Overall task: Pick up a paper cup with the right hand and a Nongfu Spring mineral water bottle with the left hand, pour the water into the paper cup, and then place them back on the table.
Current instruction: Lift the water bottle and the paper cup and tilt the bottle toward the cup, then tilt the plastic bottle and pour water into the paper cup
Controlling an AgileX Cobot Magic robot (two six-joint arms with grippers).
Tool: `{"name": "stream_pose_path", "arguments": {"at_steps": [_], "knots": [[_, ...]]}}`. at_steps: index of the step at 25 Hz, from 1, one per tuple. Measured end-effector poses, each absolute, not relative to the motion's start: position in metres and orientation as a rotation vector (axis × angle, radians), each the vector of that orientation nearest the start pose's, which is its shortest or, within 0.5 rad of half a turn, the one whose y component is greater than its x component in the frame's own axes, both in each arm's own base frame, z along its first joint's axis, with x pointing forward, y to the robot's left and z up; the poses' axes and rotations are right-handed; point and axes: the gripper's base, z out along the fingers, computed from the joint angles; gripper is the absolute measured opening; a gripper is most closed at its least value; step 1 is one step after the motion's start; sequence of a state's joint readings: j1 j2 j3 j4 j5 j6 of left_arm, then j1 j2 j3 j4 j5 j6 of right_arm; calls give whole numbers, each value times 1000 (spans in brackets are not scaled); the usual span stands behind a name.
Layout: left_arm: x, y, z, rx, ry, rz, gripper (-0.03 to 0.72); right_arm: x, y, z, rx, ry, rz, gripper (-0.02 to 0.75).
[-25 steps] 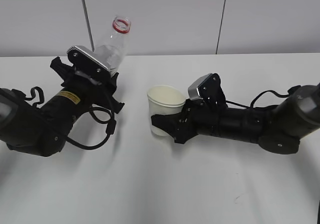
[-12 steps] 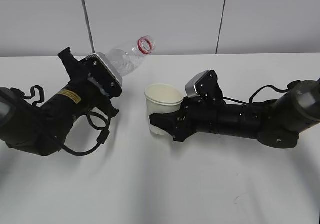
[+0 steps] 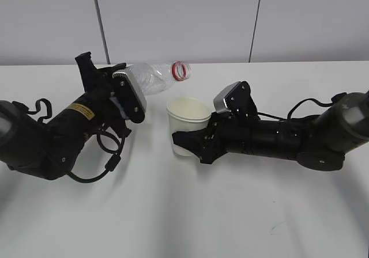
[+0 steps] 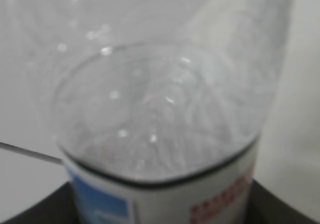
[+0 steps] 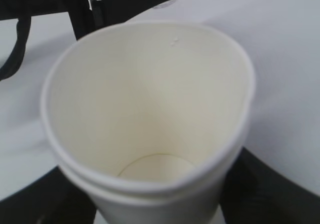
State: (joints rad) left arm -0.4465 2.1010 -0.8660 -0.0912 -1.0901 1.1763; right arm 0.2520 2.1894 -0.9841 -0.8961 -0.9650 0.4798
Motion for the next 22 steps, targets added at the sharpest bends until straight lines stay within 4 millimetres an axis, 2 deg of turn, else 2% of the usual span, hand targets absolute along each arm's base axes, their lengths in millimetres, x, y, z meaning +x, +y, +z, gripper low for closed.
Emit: {"name": "stream_pose_path", "arguments": {"at_steps": [12,22], "knots": [[355,-162,122,1246,1125,716,373,362,153,87,-832,1765,744,482],[355,-162,122,1278,1097,752,373,361,153,84,-856,1788,727,482]]}}
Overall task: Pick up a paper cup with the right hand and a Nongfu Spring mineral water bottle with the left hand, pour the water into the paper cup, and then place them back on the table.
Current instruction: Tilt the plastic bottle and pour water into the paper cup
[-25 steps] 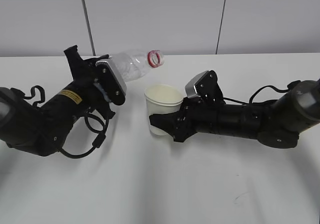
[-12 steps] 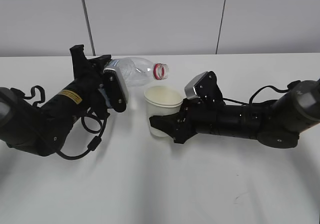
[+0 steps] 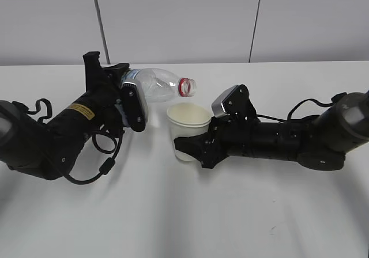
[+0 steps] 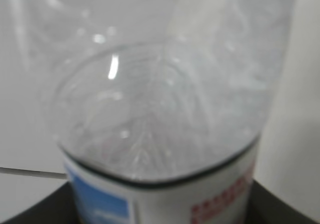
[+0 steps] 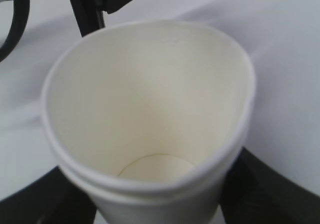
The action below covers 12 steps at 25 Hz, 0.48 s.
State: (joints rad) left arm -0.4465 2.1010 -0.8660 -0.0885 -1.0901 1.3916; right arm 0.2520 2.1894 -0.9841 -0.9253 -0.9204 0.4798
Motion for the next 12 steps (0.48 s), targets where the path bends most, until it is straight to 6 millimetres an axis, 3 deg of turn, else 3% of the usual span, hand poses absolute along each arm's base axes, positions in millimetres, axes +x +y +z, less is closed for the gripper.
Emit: {"name": "stream_pose_path", "arguments": {"at_steps": [12], "knots": [[355,-161,122,1312,1070,806,373,361,152,84,-857,1793,722,482]]}}
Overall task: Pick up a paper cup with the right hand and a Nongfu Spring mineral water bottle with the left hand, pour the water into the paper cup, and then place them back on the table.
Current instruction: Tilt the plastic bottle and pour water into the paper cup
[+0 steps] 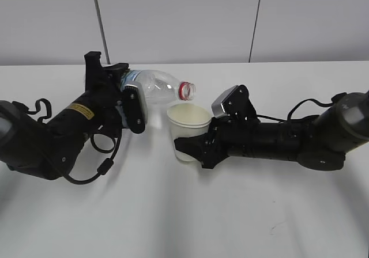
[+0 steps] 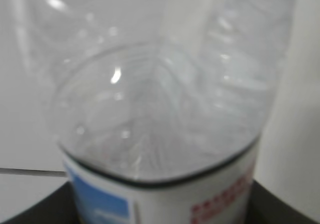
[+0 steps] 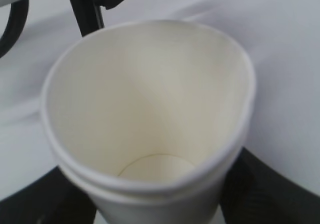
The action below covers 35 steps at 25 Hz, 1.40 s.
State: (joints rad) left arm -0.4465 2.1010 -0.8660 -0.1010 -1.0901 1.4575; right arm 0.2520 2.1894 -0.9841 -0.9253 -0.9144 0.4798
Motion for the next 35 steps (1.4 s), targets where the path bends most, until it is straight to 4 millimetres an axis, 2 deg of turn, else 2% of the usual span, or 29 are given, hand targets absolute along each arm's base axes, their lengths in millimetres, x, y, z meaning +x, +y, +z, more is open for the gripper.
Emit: {"name": "stream_pose_path", "arguments": {"at_steps": [35], "knots": [[356,-157,122,1393,1011,948,373,362,152,83,-859,1806,712,482]]}}
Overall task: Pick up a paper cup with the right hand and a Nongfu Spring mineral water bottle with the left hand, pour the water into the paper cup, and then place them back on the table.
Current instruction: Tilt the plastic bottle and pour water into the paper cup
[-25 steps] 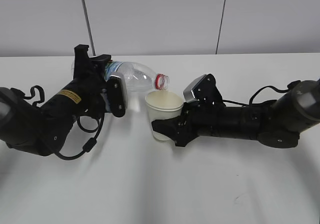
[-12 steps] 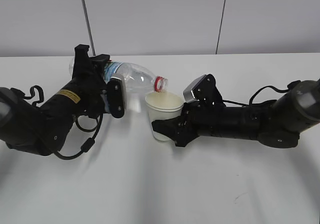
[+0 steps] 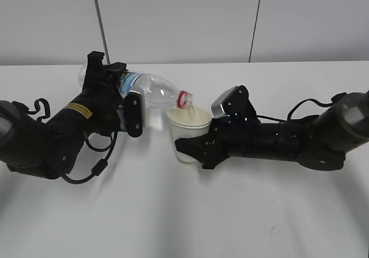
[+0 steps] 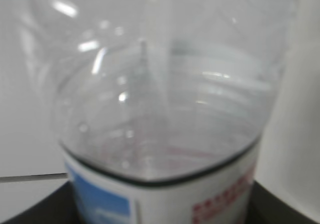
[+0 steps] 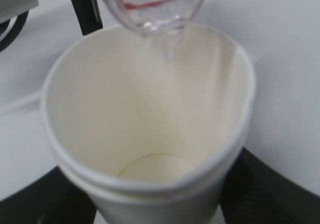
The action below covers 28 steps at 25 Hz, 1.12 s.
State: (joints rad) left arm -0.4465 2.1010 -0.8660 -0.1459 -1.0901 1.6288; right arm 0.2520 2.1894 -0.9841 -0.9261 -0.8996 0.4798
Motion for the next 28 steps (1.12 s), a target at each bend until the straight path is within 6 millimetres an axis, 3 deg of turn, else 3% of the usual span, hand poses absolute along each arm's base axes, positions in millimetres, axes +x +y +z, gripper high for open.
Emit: {"name": "stream_pose_path", "arguments": {"at_steps": [28], "knots": [[356,-157,122,1413,990,980,373,362,152,82,-878,1796,697,482]]}}
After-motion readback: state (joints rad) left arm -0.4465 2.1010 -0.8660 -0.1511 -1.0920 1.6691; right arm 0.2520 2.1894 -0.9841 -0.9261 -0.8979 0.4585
